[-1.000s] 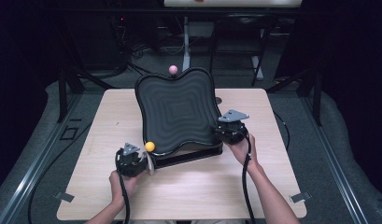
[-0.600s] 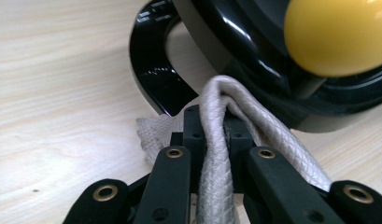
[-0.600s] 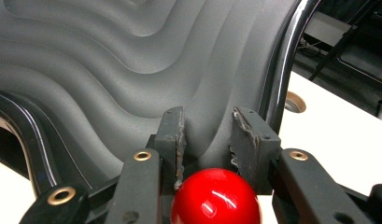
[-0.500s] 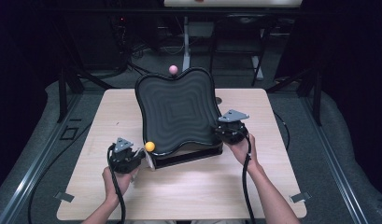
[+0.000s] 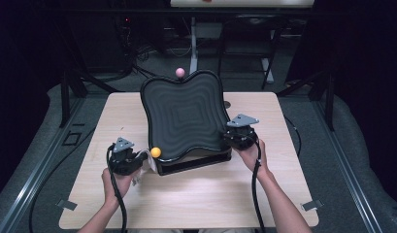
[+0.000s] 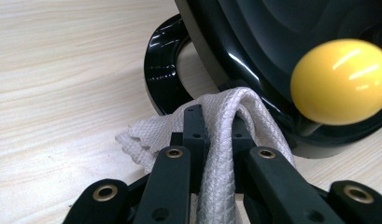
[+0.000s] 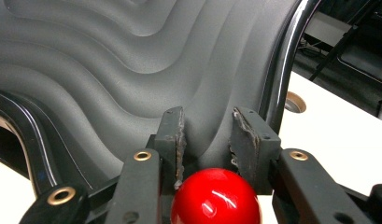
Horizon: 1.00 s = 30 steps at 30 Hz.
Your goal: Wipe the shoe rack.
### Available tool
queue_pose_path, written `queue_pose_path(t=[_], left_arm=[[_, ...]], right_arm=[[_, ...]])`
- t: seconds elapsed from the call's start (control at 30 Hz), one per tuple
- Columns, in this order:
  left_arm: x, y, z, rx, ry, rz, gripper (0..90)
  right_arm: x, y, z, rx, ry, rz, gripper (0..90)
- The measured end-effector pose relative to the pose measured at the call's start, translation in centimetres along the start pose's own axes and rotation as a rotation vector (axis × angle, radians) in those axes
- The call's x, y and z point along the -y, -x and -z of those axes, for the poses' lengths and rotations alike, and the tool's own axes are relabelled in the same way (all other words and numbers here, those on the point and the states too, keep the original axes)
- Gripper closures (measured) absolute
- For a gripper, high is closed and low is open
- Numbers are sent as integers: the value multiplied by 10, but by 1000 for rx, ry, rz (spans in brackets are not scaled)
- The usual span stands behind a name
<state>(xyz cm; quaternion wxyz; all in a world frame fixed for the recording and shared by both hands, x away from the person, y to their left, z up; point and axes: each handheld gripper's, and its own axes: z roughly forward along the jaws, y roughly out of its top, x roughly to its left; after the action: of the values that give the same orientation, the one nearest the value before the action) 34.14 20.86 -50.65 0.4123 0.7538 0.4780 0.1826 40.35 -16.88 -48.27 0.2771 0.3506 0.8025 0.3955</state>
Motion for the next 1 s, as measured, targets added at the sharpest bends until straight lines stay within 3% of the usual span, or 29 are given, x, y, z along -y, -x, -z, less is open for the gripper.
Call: queue_pose_path(t=[0.67,1.0], left_arm=[[-35,-17,-6,-6,-47,-32,826],[-56,-22,-9,-36,-24,-34,828]], right_arm=[[0,0,0,1,0,-2,641],[0,0,0,2,-2,0,641]])
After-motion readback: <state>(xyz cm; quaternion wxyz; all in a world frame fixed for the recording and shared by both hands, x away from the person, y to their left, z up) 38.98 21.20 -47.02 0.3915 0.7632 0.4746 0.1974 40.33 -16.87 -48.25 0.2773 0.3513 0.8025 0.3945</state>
